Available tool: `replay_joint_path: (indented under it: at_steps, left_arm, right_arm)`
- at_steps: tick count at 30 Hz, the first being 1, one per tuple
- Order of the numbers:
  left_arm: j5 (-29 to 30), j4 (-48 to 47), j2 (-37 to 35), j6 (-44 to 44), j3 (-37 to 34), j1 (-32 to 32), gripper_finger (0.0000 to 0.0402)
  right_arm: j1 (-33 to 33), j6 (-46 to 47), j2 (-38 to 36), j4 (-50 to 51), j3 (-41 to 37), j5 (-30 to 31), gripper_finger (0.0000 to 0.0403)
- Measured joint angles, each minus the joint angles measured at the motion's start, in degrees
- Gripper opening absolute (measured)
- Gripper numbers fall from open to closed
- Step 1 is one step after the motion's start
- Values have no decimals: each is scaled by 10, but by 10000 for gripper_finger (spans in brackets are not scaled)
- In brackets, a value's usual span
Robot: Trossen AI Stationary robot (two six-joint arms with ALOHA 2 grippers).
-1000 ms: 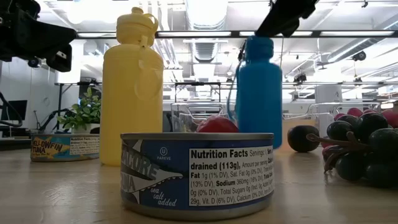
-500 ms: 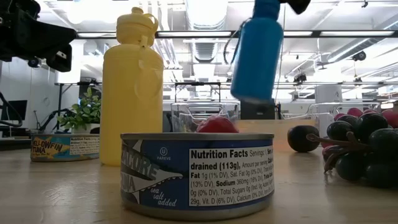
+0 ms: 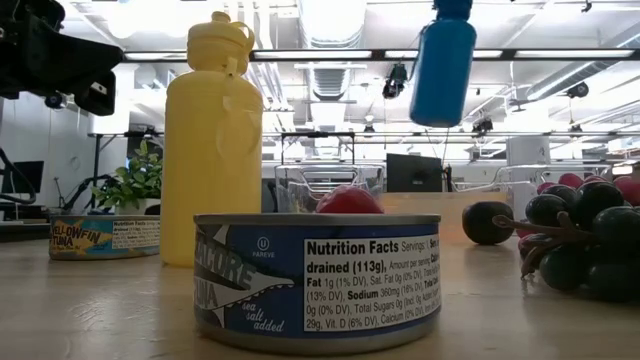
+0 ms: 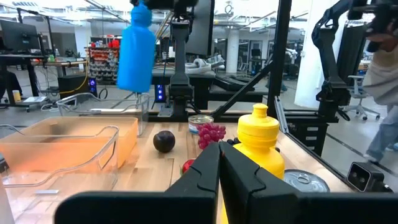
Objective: Pick & Place Food Item
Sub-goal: Put the blue tumbler into the right transparent bin
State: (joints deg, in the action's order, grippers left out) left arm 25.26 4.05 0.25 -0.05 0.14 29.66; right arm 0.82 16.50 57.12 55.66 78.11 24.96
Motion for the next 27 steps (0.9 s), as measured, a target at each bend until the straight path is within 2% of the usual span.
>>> replay_joint_path:
  at_steps: [7,15,27]
  left_arm:
    - [0,0,0,0,0,0,16]
    - [0,0,0,0,0,0,16]
    - [0,0,0,0,0,0,16]
  right_arm:
    - [-86,-21,-3,29,29,5,54]
    - [-173,-50,-4,29,32,-31,54]
    - [-314,-27,-9,46,32,-29,54]
